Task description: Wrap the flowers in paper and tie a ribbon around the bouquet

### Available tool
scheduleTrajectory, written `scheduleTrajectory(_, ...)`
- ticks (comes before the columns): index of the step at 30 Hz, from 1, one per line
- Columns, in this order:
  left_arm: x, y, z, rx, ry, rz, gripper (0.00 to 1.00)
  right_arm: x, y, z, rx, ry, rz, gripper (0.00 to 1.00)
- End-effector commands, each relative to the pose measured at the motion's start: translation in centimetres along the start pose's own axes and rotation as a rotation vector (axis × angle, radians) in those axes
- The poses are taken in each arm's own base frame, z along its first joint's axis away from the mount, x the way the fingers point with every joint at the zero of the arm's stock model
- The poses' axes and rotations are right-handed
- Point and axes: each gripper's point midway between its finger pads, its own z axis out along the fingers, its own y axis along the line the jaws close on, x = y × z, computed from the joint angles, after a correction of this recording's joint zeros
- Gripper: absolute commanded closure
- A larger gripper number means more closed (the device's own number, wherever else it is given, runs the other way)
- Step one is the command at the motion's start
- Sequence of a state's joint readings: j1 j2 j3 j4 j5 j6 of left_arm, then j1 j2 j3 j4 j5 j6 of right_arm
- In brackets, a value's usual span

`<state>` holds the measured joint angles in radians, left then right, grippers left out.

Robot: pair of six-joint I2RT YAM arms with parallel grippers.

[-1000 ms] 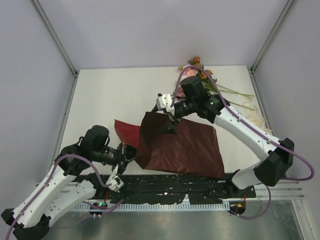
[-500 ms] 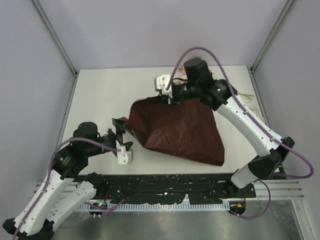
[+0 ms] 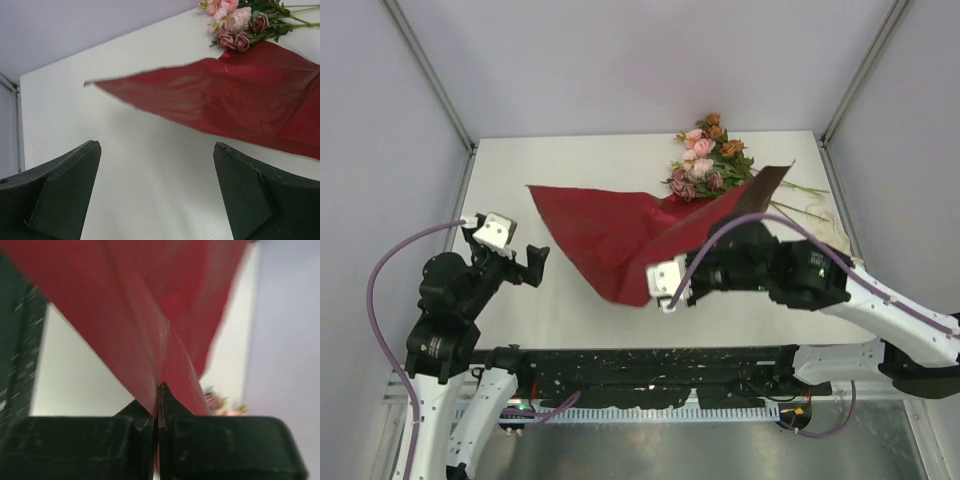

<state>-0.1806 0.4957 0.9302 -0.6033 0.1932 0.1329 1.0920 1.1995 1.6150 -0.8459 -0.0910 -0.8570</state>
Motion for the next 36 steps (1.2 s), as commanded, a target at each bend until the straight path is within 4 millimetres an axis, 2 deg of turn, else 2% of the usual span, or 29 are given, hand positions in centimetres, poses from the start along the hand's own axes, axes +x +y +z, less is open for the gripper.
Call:
scheduleTrajectory(1,3.0,-1.4,-0.2,0.039,0.093,-0.128,0.01,10.6,11.8,-2.4,-0.229,0.374,0.081,0.94)
scheduleTrajectory(2,3.7,-2.0,0.0,0.073,0.122,-0.14,0.02,10.9,13.5,-2.8,-0.277,0.348,0.109,0.94)
scheduleTrajectory(3,4.3,-2.3,0.3,0.087,0.15,-0.158,0.02,12.6,16.7,-2.6,-0.365,0.372,0.129,0.94)
scheduleTrajectory(5,5.4,-2.5,1.4,0.111,0.212,-0.193,0.02,13.3,21.1,-2.3,-0.501,0.334,0.171,0.94)
scheduleTrajectory(6,6.1,-2.5,2.2,0.105,0.248,-0.23,0.02,13.6,22.6,-1.8,-0.534,0.32,0.174,0.94)
scheduleTrajectory(9,7.9,-1.8,4.4,0.074,0.361,-0.334,0.03,12.1,25.0,-0.7,-0.605,0.247,0.181,0.95)
scheduleTrajectory(12,9.0,-2.7,6.2,0.153,0.437,-0.475,0.02,12.9,26.7,-0.7,-0.677,0.268,0.156,0.95)
scheduleTrajectory(15,10.4,-4.7,8.1,0.277,0.502,-0.584,0.0,14.2,27.5,-1.4,-0.702,0.308,0.118,0.95)
scheduleTrajectory(16,11.6,-5.4,8.5,0.304,0.554,-0.631,0.0,14.6,27.6,-1.7,-0.702,0.315,0.112,0.94)
scheduleTrajectory(18,13.6,-5.9,9.8,0.337,0.607,-0.676,0.01,15.0,27.5,-1.9,-0.687,0.324,0.103,0.94)
scheduleTrajectory(21,16.1,-5.2,11.6,0.309,0.693,-0.671,0.04,15.2,27.5,-2.2,-0.684,0.327,0.096,0.94)
scheduleTrajectory(26,17.1,-3.8,16.1,0.332,0.743,-0.635,0.12,15.6,27.9,-2.7,-0.702,0.322,0.075,0.95)
scheduleTrajectory(31,17.8,-6.5,19.3,0.5,0.831,-0.595,0.15,15.5,27.9,-2.9,-0.703,0.311,0.074,0.94)
scheduleTrajectory(36,19.4,-9.5,21.9,0.558,0.915,-0.564,0.14,14.9,27.6,-3.1,-0.703,0.299,0.08,0.94)
